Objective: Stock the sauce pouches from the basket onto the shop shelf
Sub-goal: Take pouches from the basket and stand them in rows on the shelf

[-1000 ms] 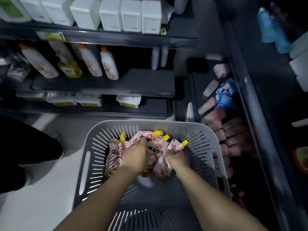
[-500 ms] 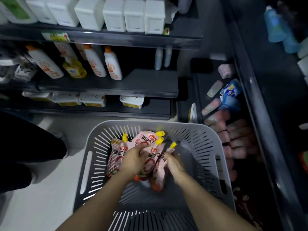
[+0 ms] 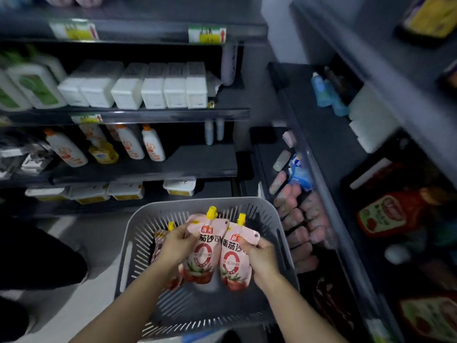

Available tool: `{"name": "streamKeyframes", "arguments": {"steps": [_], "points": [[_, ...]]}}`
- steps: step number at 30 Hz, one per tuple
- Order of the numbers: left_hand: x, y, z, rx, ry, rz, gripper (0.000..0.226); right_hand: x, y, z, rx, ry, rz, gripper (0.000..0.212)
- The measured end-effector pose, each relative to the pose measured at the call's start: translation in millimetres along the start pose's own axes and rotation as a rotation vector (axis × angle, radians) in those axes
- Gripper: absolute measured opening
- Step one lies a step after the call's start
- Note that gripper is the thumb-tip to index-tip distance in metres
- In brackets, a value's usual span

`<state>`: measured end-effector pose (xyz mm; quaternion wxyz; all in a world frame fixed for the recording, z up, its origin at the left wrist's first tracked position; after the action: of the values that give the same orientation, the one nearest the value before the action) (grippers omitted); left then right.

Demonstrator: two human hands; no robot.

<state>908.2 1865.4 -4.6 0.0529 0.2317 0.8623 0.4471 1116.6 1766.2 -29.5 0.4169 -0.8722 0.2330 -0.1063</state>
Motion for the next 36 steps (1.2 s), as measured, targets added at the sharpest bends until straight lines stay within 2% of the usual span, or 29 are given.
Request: {"name": "streamKeyframes", "arguments": {"steps": [7,10,18,21,26,36], "points": [[-31,71,-44,-0.174,-0.176,0.053,0.012,37,-52,-78,0.234,0.204,0.016,0.019],[-50,100,-72,-0.258,-0.278,0.071,0.019,54,-69,-124,0.326,0.295,0.029,0.024],[-123,163,-160,-0.429,-0.583,0.121,0.019,119,-94,-265,0.529,0.536,0.111,0.008],[-159,174,-195,-0.45,-0.706,0.098,0.02,144,-99,-320,0.611,0.613,0.154,0.008],[-214,191,-272,-0.574,-0.813,0.158,0.018,184,-92,-402,0.66,0.714,0.163,0.012],[-302,180,-443,-0.709,-1.095,0.154,0.02,254,-47,-581,0.826,0.927,0.158,0.005]]}}
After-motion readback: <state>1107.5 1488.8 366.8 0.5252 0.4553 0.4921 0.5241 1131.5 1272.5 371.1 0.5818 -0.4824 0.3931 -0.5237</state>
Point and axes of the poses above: each hand's wrist, its own z-axis towards the middle knuckle, its own x-axis out of the back of the hand, y = z × x, the point moved 10 cm from there along z, towards the middle knuckle, and after that the axes turned 9 degrees about -y, right-handed, at the moved point
